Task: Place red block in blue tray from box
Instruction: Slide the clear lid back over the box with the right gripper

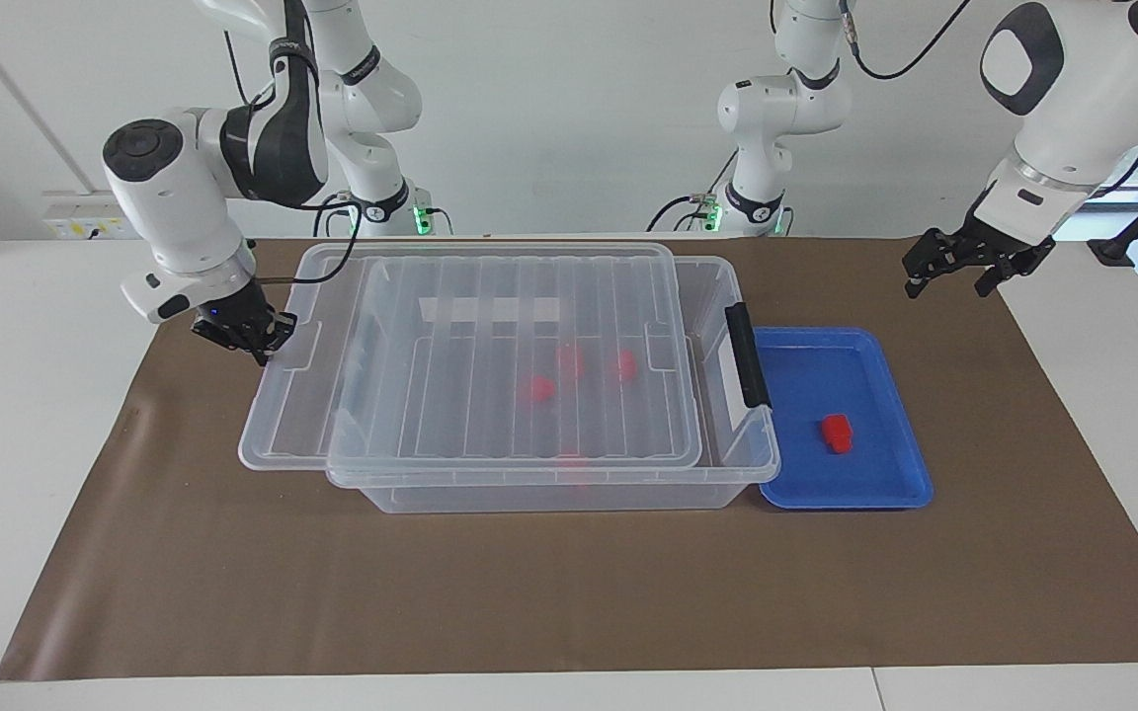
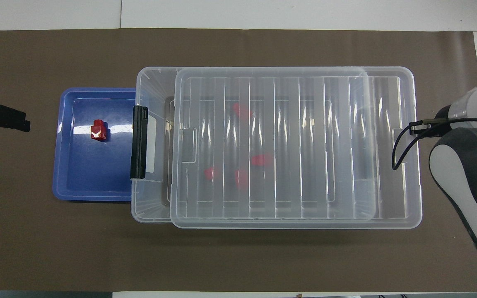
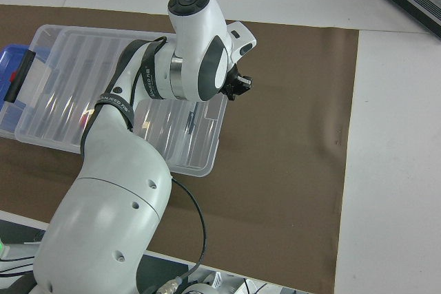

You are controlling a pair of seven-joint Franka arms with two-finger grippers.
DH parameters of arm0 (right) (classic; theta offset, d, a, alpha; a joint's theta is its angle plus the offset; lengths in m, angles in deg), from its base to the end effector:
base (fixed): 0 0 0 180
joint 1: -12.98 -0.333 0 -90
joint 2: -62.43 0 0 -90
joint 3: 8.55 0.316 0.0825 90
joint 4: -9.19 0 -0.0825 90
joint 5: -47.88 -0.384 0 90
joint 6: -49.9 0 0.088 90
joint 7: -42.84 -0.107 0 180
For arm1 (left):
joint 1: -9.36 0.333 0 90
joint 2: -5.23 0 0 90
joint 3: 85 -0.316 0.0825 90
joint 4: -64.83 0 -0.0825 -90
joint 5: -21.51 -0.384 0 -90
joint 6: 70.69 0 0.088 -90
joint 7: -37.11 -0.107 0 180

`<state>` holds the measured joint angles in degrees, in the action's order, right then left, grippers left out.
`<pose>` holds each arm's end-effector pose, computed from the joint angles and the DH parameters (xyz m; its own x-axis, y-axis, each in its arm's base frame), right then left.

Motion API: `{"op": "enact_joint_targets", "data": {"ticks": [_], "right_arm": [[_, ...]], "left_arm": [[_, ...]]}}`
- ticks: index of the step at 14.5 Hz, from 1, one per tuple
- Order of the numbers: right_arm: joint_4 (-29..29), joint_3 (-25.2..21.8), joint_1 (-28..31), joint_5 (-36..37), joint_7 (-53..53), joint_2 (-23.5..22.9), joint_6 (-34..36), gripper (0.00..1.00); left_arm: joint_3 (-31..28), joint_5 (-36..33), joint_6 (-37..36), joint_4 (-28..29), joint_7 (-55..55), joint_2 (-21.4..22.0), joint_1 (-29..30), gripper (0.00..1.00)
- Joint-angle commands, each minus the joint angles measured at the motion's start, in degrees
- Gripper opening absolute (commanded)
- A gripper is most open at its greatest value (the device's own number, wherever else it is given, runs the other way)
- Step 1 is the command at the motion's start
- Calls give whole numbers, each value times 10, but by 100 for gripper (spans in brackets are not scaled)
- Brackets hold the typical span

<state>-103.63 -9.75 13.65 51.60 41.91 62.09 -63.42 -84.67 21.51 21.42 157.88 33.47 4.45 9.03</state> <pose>0.5578 -0.0223 0.4667 0.9997 -0.0232 0.0030 -0.0233 -0.9979 0.0597 0.5602 -0.0064 0.5949 0.9967 -0.0750 -0.0299 -0.0749 -0.9972 0.0020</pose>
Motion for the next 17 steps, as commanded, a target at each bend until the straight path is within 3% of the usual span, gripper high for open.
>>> {"op": "enact_joint_targets", "data": {"ticks": [1,4,8,17], "right_arm": [[-14,1,-14,-5,-30,13,-12,0],[-15,1,-28,-5,-52,14,-12,0],[-15,2,-44,-5,-71,14,-12,0],[-15,2,-67,-5,-98,14,-20,0]], "left_arm": [[-1,10,-12,11,-4,10,-5,100],[-1,10,-3,46,-2,29,-5,100],[-1,11,26,40,-1,24,-3,100],[-4,13,-10,12,-8,13,-2,100]]}}
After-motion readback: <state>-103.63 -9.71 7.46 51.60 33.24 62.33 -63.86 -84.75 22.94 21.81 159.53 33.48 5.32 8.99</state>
